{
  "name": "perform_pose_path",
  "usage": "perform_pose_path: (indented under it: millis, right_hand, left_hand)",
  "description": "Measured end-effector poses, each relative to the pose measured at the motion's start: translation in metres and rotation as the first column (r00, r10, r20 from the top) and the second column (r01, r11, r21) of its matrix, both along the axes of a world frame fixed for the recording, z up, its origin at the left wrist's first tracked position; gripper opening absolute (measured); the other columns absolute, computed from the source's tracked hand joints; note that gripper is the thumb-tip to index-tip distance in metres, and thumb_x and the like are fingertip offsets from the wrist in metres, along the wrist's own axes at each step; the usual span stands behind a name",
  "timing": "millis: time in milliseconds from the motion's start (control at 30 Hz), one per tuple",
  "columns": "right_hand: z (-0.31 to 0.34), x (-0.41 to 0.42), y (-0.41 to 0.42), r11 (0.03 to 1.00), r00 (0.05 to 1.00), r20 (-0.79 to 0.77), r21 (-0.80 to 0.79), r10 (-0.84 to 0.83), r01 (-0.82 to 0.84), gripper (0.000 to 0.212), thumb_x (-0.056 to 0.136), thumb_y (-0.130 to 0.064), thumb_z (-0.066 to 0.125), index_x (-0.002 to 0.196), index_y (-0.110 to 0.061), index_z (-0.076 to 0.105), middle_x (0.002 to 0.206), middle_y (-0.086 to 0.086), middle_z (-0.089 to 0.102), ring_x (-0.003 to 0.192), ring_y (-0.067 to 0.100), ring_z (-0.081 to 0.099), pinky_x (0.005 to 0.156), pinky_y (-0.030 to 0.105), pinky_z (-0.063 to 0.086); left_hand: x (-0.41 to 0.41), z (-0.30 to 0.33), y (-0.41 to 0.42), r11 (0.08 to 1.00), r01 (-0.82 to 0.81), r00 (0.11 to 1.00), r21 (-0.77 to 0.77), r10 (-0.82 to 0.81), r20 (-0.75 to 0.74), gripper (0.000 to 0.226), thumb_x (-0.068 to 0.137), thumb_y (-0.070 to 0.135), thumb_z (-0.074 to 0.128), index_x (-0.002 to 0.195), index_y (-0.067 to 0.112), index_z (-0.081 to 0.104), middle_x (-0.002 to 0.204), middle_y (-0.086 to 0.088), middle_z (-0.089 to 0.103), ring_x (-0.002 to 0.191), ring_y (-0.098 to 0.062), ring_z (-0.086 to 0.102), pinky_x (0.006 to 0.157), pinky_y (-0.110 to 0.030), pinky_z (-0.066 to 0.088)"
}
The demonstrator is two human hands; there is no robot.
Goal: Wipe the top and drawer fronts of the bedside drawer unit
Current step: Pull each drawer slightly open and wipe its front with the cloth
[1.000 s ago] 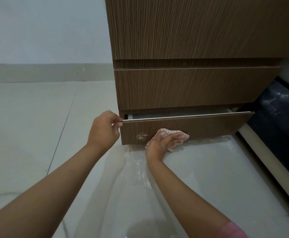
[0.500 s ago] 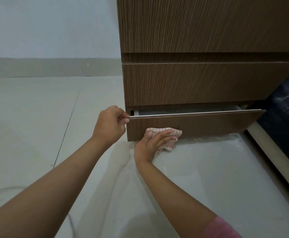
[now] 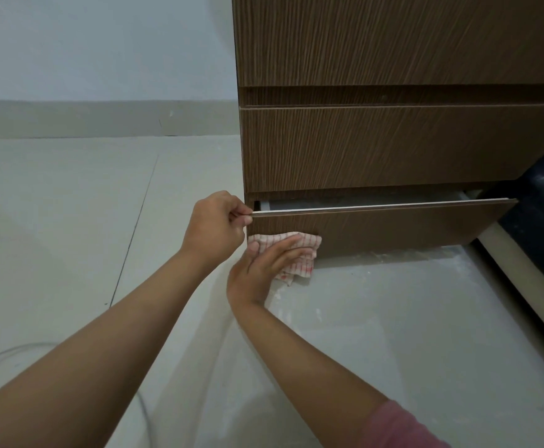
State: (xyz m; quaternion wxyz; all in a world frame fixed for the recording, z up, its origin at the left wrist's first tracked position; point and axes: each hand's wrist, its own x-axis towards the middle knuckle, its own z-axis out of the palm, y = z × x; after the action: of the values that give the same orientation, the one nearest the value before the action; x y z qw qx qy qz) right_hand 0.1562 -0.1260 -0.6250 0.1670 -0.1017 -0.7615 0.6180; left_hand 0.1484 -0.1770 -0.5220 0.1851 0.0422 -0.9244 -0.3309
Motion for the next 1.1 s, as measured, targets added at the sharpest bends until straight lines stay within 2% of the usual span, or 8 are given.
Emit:
perform_pose_path:
  millis: [100,300,433,500,667,767,900,1100]
  right_hand:
    - [-0.012,0.001,0.005,0.999,0.999,0.042,0.046,0.011,-0.013,0.068,0.097,-0.027,0.034,0.139,-0.015,-0.018,0.146,0.01,-0.034,0.136,0.025,-0.032,0.116,0.036,-0.002]
    - [-0.015,-0.012,0.041,0.997,0.995,0.077,0.061,-0.061,0.056,0.069,0.097,-0.031,0.033,0.142,-0.013,-0.017,0.147,0.014,-0.034,0.132,0.016,-0.034,0.11,0.023,-0.006]
    - [-0.002,-0.023,0.063,0.992,0.99,0.075,0.045,-0.12,0.117,0.069,0.099,-0.022,0.036,0.144,-0.009,-0.015,0.149,0.019,-0.03,0.134,0.018,-0.031,0.113,0.033,-0.004]
    - [0.005,-0.026,0.07,0.991,0.99,0.058,0.041,-0.128,0.126,0.069,0.099,-0.022,0.035,0.144,-0.009,-0.016,0.15,0.018,-0.03,0.137,0.021,-0.029,0.112,0.03,-0.005]
    - [0.019,-0.024,0.069,0.994,0.996,-0.011,0.067,-0.09,0.09,0.071,0.099,-0.023,0.037,0.144,-0.011,-0.016,0.149,0.015,-0.033,0.135,0.018,-0.033,0.112,0.029,-0.011]
    - [0.02,-0.018,0.058,0.995,0.998,-0.039,0.087,-0.047,0.05,0.072,0.098,-0.024,0.039,0.145,-0.012,-0.014,0.146,0.01,-0.036,0.138,0.027,-0.029,0.115,0.037,-0.006]
    - [0.015,-0.012,0.041,0.995,0.999,-0.038,0.097,0.004,0.0,0.072,0.098,-0.028,0.038,0.144,-0.015,-0.016,0.146,0.004,-0.037,0.138,0.024,-0.029,0.112,0.031,-0.003]
    - [0.002,-0.013,0.044,0.987,1.0,0.002,0.162,0.012,-0.012,0.071,0.098,-0.029,0.038,0.142,-0.018,-0.016,0.146,0.006,-0.035,0.139,0.025,-0.027,0.115,0.037,0.005]
  left_hand:
    - [0.0,0.0,0.0,1.0,-0.001,1.0,0.0,0.001,-0.003,0.007,0.078,0.004,0.07,0.084,0.007,0.072,0.08,-0.002,0.064,0.067,-0.009,0.055,0.06,-0.004,0.034]
    - [0.001,0.001,0.001,1.0,-0.007,1.0,0.013,0.007,0.006,0.007,0.078,0.004,0.069,0.083,0.007,0.071,0.077,0.001,0.061,0.067,-0.01,0.055,0.058,-0.003,0.033]
    - [0.001,0.001,0.001,1.0,-0.019,1.0,0.016,0.019,0.017,0.006,0.079,0.004,0.069,0.084,0.007,0.071,0.076,0.001,0.06,0.065,-0.007,0.053,0.057,-0.004,0.032]
    - [0.002,0.001,0.002,0.999,-0.024,1.0,0.025,0.024,0.019,0.006,0.079,0.004,0.069,0.084,0.007,0.071,0.077,0.0,0.06,0.065,-0.007,0.053,0.057,-0.004,0.032]
    - [0.001,0.0,0.002,0.998,-0.04,0.998,0.041,0.038,0.042,0.006,0.079,0.005,0.069,0.083,0.009,0.071,0.077,-0.001,0.063,0.067,-0.009,0.054,0.058,-0.006,0.033]
    - [0.0,0.001,0.001,0.998,-0.045,0.998,0.04,0.043,0.05,0.007,0.078,0.005,0.069,0.083,0.01,0.072,0.076,0.0,0.063,0.066,-0.008,0.054,0.057,-0.005,0.032]
    - [-0.002,0.001,0.001,0.999,-0.046,0.998,0.03,0.044,0.053,0.007,0.078,0.006,0.07,0.083,0.011,0.072,0.076,0.001,0.063,0.063,-0.003,0.052,0.055,-0.004,0.032]
    - [-0.002,-0.001,0.002,0.998,-0.063,0.998,0.008,0.062,0.032,0.008,0.079,0.006,0.069,0.085,0.009,0.072,0.074,0.003,0.059,0.064,-0.006,0.052,0.057,-0.007,0.032]
